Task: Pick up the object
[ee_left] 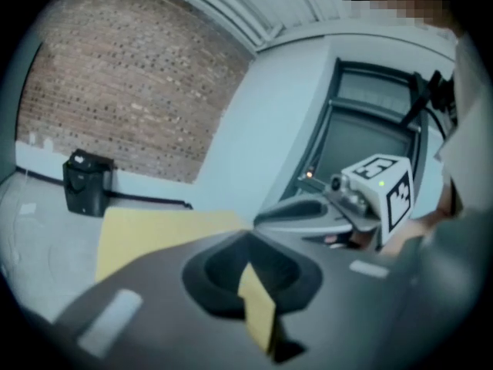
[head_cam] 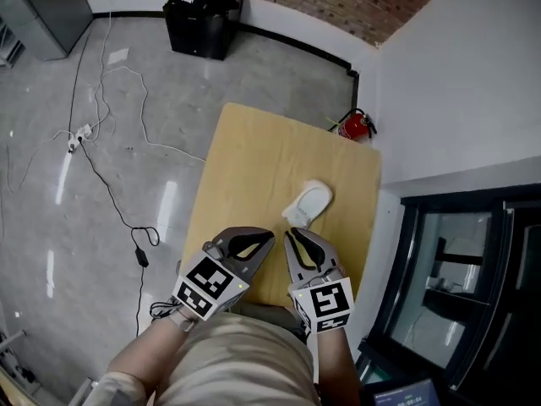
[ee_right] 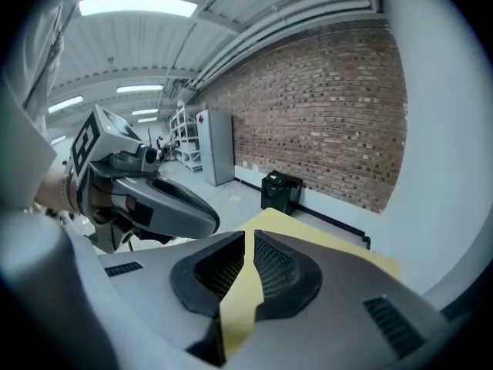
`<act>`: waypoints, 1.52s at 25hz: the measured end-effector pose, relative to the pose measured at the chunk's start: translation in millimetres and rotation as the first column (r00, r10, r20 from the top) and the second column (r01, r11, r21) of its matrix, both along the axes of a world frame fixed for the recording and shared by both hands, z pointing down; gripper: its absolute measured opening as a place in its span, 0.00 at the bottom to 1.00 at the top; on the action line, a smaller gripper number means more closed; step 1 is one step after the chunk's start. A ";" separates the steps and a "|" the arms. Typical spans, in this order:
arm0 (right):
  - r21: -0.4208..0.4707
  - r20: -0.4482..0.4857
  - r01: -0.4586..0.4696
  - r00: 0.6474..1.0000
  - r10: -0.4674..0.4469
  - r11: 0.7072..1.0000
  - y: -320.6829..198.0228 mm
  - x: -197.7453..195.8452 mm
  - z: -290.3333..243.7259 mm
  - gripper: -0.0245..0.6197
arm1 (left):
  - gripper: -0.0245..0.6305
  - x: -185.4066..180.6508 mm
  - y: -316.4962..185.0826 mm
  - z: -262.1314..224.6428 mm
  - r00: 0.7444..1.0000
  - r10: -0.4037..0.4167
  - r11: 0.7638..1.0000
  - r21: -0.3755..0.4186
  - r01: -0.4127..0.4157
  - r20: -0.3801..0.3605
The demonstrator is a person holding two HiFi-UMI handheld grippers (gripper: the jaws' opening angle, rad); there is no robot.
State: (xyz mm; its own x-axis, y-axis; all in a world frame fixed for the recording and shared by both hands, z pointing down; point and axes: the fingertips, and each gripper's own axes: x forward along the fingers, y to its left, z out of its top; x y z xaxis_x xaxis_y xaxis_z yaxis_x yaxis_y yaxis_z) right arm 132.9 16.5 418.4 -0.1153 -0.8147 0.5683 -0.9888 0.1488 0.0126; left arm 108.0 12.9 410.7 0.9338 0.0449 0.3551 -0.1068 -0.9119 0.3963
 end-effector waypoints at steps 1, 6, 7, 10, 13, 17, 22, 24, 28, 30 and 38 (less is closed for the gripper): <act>-0.039 -0.060 0.031 0.998 -0.034 0.999 3.9 11.4 12.1 0.07 | 0.04 9.4 7.8 14.2 1.000 -0.001 0.998 -0.056 0.001 0.004; -0.295 -0.278 0.138 0.934 -0.223 0.946 6.4 86.3 85.3 0.07 | 0.04 56.2 14.7 98.5 0.983 -0.168 0.922 -0.342 0.183 0.074; -0.328 -0.280 0.142 0.930 -0.240 0.934 1.9 101.4 96.0 0.07 | 0.06 64.9 13.6 113.2 0.975 -0.201 0.893 -0.392 0.222 0.095; -0.409 -0.231 0.160 0.934 -0.272 0.898 -17.9 136.6 123.7 0.13 | 0.27 85.7 8.8 149.3 0.943 -0.294 0.798 -0.502 0.333 0.158; -0.504 -0.171 0.197 0.932 -0.321 0.841 -32.3 155.7 154.5 0.31 | 0.35 95.0 4.9 180.4 0.899 -0.368 0.722 -0.536 0.436 0.236; -0.619 -0.122 0.244 0.909 -0.398 0.746 -40.9 163.8 203.6 0.38 | 0.43 100.3 -2.2 211.5 0.858 -0.411 0.665 -0.543 0.513 0.308; -0.651 0.042 0.317 0.922 -0.385 0.690 -43.1 159.1 221.0 0.39 | 0.46 97.1 -3.2 236.3 0.833 -0.429 0.621 -0.555 0.553 0.350; -0.659 0.080 0.337 0.920 -0.384 0.672 -43.4 158.1 222.4 0.38 | 0.46 95.9 -3.0 236.6 0.829 -0.441 0.619 -0.552 0.559 0.345; -0.697 0.115 0.347 0.918 -0.379 0.628 -41.3 157.6 227.2 0.38 | 0.47 95.9 -1.1 237.9 0.824 -0.461 0.626 -0.537 0.566 0.330; -0.716 0.138 0.348 0.920 -0.367 0.605 -38.9 153.3 229.6 0.38 | 0.47 91.0 0.9 239.2 0.829 -0.452 0.634 -0.536 0.558 0.328; -0.666 0.251 0.296 0.953 -0.168 0.685 -10.4 70.5 233.4 0.39 | 0.48 10.5 -0.8 236.9 0.831 -0.388 0.712 -0.443 0.545 0.398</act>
State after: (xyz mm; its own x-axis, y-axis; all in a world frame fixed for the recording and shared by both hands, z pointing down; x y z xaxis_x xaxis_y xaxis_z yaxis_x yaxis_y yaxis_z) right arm 203.3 6.1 651.8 -0.3849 -0.1360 0.9129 -0.8995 0.2768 -0.3380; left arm 118.5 12.1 647.6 0.7610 -0.1225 0.6371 -0.6297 -0.3760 0.6798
